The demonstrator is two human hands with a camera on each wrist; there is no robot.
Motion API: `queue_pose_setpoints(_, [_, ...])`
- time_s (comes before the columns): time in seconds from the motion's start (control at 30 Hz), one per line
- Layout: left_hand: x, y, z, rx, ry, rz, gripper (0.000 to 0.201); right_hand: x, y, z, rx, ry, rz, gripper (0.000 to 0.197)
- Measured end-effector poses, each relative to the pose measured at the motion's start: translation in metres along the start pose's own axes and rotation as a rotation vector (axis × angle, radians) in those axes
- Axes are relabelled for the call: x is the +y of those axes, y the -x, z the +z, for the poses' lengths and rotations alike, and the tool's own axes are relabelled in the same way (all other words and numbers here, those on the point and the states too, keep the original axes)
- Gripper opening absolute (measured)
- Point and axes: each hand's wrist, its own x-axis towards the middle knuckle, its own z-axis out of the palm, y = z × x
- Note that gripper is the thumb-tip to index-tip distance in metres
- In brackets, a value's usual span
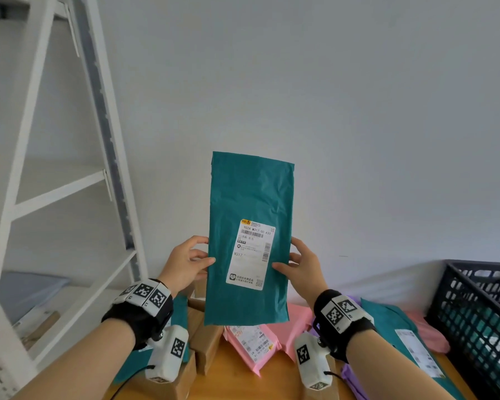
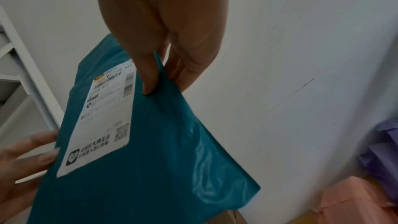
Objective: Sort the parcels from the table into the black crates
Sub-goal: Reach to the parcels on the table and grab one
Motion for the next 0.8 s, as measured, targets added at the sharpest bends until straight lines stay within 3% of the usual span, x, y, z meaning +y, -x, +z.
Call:
queue_pose_setpoints(0.47, [-0.007, -0.002, 0.004, -0.033, 0.008, 0.004, 0.032, -0.002, 0.009, 0.000, 0.064, 0.056, 0.004, 0.052])
queue_pose_setpoints(0.8, [-0.043, -0.010, 0.082, -0.227, -0.090, -0.033, 0.031, 0.038, 0.060, -0.049, 0.284, 0.129, 0.179, 0.052])
